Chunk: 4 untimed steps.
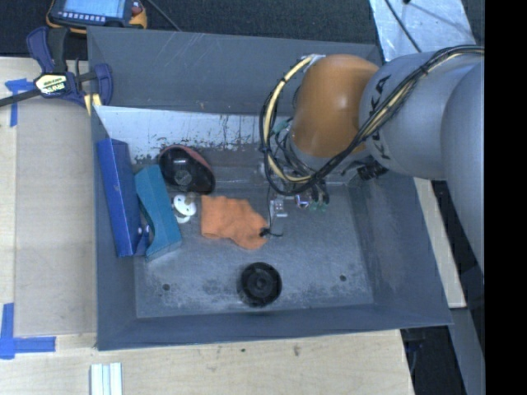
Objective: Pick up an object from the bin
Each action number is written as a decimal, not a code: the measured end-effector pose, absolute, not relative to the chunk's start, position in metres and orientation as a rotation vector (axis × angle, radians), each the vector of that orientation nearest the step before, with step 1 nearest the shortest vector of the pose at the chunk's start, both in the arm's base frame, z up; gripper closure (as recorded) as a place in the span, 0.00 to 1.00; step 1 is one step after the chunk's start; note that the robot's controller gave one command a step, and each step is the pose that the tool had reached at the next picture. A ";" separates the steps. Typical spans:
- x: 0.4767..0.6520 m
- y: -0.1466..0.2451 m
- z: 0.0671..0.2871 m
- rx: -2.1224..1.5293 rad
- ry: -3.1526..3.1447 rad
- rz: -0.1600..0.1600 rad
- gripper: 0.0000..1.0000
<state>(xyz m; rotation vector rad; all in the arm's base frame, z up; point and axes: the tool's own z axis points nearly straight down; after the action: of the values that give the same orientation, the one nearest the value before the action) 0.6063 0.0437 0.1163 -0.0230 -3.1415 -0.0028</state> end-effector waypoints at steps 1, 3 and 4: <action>0.603 0.062 0.116 0.037 -3.148 0.000 0.00; 0.591 0.109 0.071 -0.234 -3.135 -0.001 1.00; 0.591 0.109 0.071 -0.234 -3.135 -0.001 1.00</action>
Offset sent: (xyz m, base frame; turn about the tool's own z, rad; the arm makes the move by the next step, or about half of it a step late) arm -0.0160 0.0543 -0.0463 0.1348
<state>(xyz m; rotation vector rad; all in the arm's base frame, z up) 0.5914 0.1090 0.0712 -0.2337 -3.1355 -0.0013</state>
